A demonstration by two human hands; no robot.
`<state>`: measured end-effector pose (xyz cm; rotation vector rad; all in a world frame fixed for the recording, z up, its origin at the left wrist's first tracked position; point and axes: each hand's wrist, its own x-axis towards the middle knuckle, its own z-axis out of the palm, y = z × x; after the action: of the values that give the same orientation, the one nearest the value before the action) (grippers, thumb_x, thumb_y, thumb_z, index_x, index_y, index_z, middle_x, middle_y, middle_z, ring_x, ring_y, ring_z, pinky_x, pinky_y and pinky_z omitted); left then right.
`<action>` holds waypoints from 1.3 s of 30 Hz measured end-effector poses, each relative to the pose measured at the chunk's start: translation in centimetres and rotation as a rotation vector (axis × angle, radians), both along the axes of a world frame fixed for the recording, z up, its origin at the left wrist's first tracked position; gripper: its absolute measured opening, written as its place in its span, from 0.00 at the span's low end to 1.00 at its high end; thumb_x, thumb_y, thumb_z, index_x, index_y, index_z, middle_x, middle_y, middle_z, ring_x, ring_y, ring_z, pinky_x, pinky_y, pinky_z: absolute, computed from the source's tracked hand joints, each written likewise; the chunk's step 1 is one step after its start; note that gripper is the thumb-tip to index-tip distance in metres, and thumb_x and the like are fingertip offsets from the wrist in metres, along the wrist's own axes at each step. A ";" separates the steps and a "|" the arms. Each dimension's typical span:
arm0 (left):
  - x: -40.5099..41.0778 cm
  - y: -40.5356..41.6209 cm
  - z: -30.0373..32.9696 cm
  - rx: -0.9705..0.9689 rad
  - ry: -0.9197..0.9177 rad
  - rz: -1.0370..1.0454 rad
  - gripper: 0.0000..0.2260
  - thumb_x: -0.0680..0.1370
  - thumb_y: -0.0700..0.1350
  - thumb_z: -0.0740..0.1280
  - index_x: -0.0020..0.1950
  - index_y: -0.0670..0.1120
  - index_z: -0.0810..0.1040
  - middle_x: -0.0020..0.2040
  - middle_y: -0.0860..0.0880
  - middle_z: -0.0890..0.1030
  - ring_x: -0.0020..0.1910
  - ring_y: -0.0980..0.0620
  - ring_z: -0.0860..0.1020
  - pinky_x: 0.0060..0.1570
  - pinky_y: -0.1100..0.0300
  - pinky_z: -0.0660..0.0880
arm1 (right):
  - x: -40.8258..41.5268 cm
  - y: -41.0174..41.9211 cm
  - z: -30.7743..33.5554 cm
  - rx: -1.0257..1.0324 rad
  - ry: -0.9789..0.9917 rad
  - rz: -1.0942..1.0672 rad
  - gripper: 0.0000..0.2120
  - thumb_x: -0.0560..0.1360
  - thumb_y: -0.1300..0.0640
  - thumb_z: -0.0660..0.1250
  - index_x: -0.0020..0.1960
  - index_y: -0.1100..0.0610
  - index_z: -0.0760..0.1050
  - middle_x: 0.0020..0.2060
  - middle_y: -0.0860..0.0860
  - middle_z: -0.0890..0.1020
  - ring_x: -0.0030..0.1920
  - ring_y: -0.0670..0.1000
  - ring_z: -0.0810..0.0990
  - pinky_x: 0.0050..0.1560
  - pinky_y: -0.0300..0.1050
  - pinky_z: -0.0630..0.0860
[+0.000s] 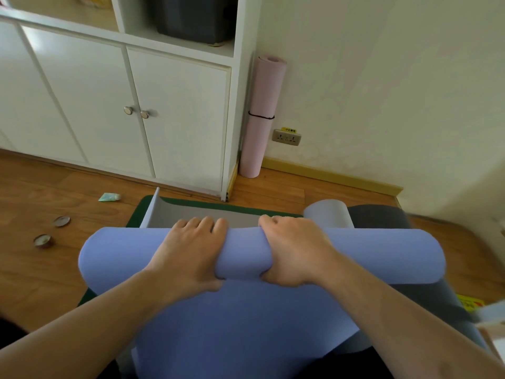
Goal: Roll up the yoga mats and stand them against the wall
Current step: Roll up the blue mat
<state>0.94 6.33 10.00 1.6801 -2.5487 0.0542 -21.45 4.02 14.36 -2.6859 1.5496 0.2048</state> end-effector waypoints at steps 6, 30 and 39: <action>1.7 -1.1 2.7 0.304 0.061 0.095 0.32 0.60 0.72 0.72 0.57 0.61 0.68 0.49 0.60 0.79 0.47 0.56 0.79 0.48 0.57 0.79 | -0.2 0.9 -0.2 -0.164 0.130 0.074 0.46 0.63 0.36 0.81 0.72 0.51 0.63 0.61 0.50 0.75 0.59 0.56 0.76 0.62 0.56 0.73; 1.0 -1.8 2.2 0.110 -0.018 -0.018 0.44 0.64 0.70 0.75 0.73 0.57 0.62 0.67 0.57 0.74 0.63 0.54 0.74 0.65 0.56 0.74 | -0.5 -0.4 0.3 -0.155 0.096 0.030 0.30 0.67 0.47 0.73 0.63 0.50 0.64 0.49 0.48 0.78 0.46 0.55 0.79 0.42 0.49 0.73; 0.4 -3.5 1.7 0.162 0.121 0.060 0.32 0.65 0.65 0.76 0.62 0.57 0.67 0.53 0.58 0.79 0.49 0.54 0.79 0.51 0.54 0.81 | -0.6 -0.8 -0.4 -0.184 0.151 0.053 0.56 0.63 0.37 0.81 0.79 0.53 0.54 0.65 0.52 0.70 0.64 0.57 0.70 0.69 0.54 0.70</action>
<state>1.30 2.84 11.71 1.7562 -2.4721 -0.2497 -22.05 3.19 13.98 -2.9169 1.6117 0.2863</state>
